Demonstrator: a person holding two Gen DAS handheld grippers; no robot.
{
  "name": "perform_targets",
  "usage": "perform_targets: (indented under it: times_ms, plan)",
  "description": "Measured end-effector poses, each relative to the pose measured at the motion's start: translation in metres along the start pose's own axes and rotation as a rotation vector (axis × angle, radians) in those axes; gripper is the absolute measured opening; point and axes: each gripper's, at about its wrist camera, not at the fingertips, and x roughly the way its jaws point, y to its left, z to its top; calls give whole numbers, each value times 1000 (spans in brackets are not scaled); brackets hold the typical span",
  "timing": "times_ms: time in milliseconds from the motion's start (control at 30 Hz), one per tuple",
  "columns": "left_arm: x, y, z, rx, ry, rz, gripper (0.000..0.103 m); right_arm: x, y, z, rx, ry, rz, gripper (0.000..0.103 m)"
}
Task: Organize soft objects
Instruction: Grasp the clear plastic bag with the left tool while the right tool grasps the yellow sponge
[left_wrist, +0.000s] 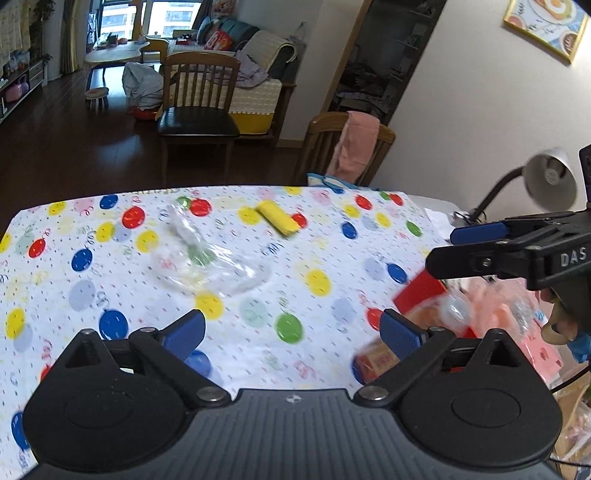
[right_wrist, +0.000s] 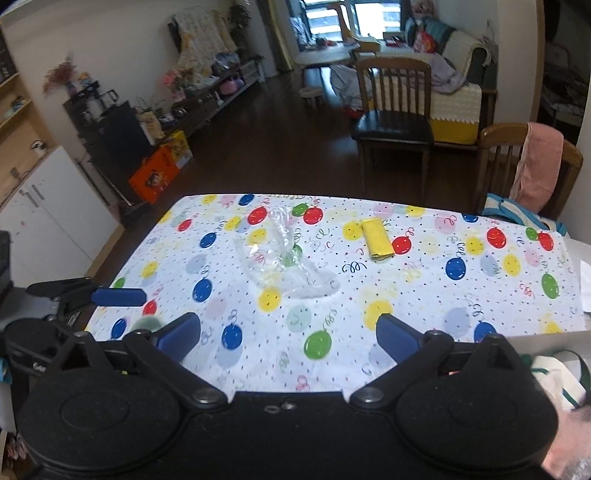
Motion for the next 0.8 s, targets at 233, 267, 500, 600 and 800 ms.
perform_targets:
  times_ms: [233,267,500,600,800]
  plan:
    - [31,44,33,-36,2,3,102,50,-7,46,80,18,-70,102]
    - [36,49,38,-38,6,3,102,55,-10,52,95,14,-89,102]
    - [79,75,72,-33,55,38,102,105,-27,91,127,38,-158,102]
    - [102,87,86,-51,59,61,102,129,-33,101,135,46,-207,102]
    - [152,105,103,-104,88,85,102,181,-49,110,199,84,-240,101]
